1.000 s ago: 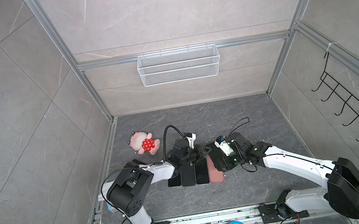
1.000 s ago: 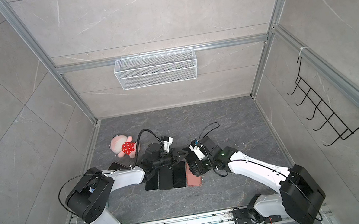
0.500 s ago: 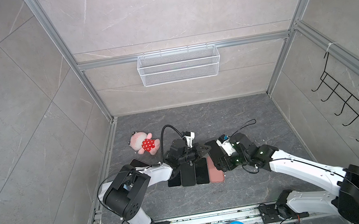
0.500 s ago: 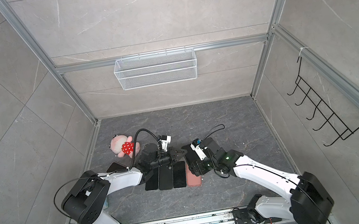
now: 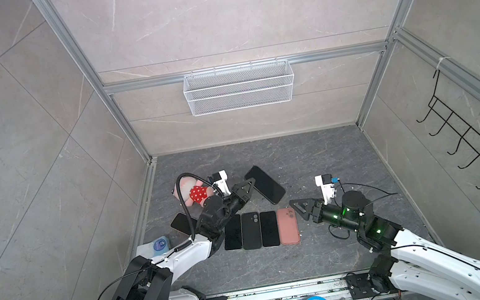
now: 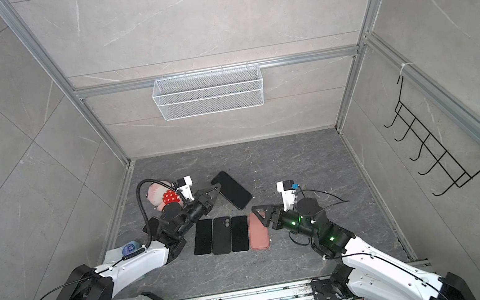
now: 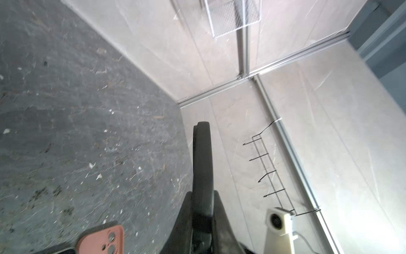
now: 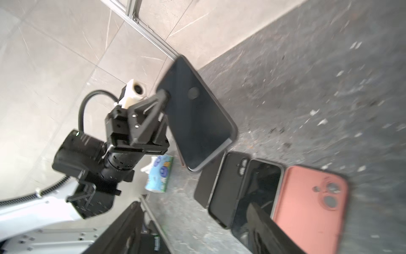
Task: Take the phone out of the phone case
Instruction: Pass the phone.
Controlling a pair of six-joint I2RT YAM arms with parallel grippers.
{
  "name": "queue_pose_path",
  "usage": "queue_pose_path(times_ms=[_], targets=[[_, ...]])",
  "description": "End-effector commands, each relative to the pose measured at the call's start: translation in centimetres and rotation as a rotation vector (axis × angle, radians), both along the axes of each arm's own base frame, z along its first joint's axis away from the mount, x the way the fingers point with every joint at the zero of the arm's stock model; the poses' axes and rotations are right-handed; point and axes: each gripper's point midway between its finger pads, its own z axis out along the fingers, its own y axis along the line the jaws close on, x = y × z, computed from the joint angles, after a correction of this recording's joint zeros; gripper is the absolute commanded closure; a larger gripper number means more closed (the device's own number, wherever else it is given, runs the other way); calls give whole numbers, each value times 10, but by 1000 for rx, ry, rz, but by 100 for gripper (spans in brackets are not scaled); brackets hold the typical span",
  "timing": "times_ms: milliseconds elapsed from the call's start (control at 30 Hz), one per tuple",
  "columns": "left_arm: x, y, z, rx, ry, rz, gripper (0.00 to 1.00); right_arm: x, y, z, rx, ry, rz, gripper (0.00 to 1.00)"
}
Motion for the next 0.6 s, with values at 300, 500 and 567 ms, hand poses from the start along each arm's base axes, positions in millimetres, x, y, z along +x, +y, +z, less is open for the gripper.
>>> queue_pose_path(times_ms=[300, 500, 567], targets=[[-23, 15, 86, -316, -209, 36, 100, -2, 44, 44, 303, -50, 123, 37], [-27, 10, 85, -330, -204, 22, 100, 4, 52, 50, 313, -68, 133, 48], [-29, 10, 85, -336, -202, 22, 100, 5, 53, 51, 304, -71, 133, 52]])
